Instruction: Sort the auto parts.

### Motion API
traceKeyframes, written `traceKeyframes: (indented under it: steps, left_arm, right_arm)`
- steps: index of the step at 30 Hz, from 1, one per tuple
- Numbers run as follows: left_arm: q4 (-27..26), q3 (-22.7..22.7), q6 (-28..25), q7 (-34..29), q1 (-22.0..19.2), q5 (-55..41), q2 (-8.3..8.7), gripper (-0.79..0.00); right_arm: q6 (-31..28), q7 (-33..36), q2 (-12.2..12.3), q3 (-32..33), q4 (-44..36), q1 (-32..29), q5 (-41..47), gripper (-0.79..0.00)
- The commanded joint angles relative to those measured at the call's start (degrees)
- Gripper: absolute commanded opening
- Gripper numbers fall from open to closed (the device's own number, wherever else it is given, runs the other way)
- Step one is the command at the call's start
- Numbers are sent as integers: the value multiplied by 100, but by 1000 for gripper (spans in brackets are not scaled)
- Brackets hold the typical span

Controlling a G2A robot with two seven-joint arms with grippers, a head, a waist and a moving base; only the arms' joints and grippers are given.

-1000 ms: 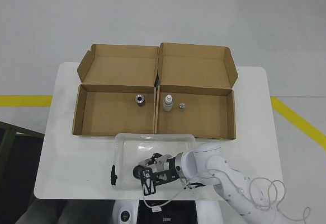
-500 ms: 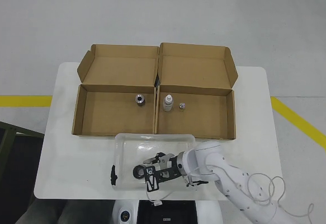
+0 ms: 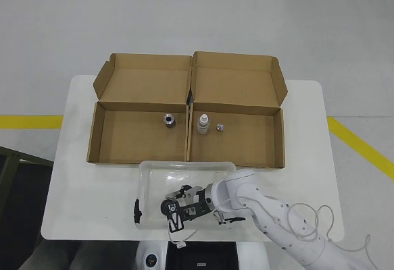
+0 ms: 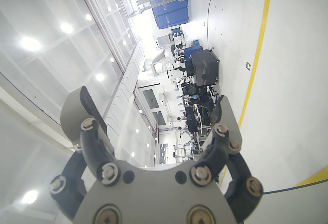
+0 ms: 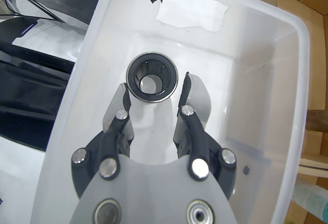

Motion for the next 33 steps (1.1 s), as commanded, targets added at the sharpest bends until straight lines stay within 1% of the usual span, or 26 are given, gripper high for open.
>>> traceKeyframes:
  steps: [1,10,13,14,18,20,21,22,23,26,29,30,32,33]
  left_arm:
    - [0,0,0,0,0,0,0,0]
    - [0,0,0,0,0,0,0,0]
    - [0,0,0,0,0,0,0,0]
    - [0,0,0,0,0,0,0,0]
    - [0,0,0,0,0,0,0,0]
    - [0,0,0,0,0,0,0,0]
    - [0,0,0,0,0,0,0,0]
    - [0,0,0,0,0,0,0,0]
    - [0,0,0,0,0,0,0,0]
    - [0,0,0,0,0,0,0,0]
    - [0,0,0,0,0,0,0,0]
    - [0,0,0,0,0,0,0,0]
    - [0,0,0,0,0,0,0,0]
    - [0,0,0,0,0,0,0,0]
  right_arm:
    - [33,-24,-20,-65,55,52,16,-403]
    - [127,-98,-109,-329,316,262,60,-394]
    - [127,-98,-133,-398,391,321,86,-369]
    - [136,-102,-139,-411,418,335,99,-345]
    - [155,-112,-159,-460,489,386,121,-317]
    - [166,-120,-171,-486,519,414,142,-323]
    - [174,-130,-178,-500,531,426,162,-342]
    - [175,-133,-185,-516,548,441,173,-388]
    - [181,-138,-191,-528,571,456,186,-400]
    - [193,-187,-211,-556,632,491,266,-489]
    - [208,-235,-230,-579,705,528,330,-545]
    - [214,-249,-236,-584,736,546,344,-622]
    - [247,-310,-249,-579,802,577,406,-711]
    - [251,-333,-255,-578,827,597,425,-785]
